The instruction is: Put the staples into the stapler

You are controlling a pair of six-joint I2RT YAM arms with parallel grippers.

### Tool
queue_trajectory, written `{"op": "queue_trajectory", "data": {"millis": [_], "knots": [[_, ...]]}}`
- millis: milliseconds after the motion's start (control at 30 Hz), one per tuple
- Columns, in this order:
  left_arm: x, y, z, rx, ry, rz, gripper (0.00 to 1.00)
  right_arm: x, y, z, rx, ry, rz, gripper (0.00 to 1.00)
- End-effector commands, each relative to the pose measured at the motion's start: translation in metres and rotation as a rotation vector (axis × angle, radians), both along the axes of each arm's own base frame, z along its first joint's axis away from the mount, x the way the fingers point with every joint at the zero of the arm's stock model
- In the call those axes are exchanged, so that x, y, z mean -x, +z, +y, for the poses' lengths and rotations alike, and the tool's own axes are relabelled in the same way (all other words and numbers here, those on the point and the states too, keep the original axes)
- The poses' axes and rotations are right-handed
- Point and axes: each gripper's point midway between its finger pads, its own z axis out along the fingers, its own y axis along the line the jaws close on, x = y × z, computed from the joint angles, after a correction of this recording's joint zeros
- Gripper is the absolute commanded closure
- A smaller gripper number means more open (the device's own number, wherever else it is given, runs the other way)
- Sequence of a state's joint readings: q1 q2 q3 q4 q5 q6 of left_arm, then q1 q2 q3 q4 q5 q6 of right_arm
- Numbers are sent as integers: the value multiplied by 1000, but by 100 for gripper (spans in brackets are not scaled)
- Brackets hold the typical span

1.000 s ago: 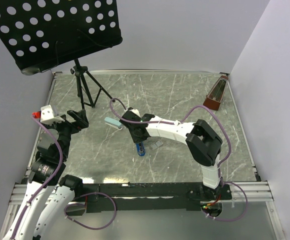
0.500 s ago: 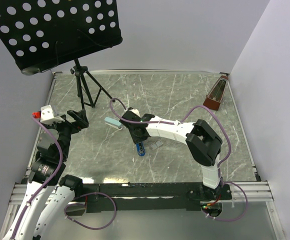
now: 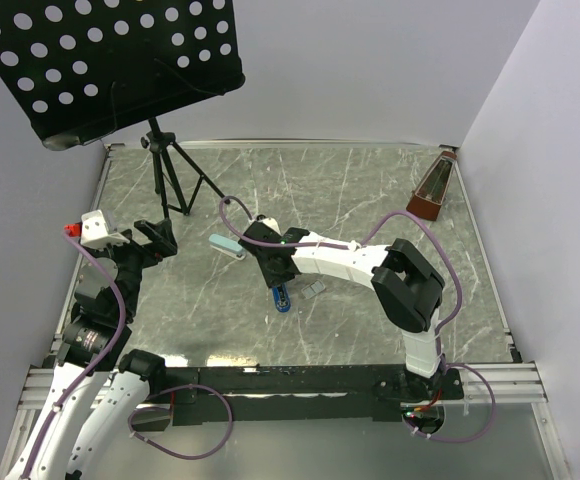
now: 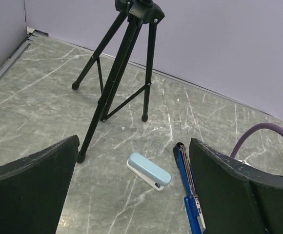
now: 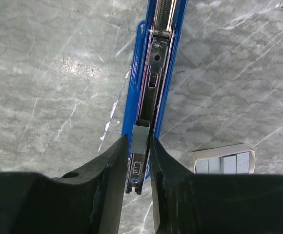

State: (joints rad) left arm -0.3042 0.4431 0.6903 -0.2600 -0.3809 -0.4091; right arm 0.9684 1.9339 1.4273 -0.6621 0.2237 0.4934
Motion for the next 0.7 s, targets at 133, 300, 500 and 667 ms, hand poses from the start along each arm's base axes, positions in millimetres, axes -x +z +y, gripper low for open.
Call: {"op": "queue_trajectory", "data": {"millis": [133,300,500,667], "knots": [[-3,1,-2,11,-6,-8,1,-8,13,4,-26,-15,-41,69],[-3,0,-2,11,-8,-8,1,-8,13,7,-13,-8,-47,69],[-3,1,-2,10,-9,-10,1,-7,8,7,11,-2,-46,69],[-3,1,-2,10,-9,-10,1,-10,4,0,59,-5,-59,69]]}}
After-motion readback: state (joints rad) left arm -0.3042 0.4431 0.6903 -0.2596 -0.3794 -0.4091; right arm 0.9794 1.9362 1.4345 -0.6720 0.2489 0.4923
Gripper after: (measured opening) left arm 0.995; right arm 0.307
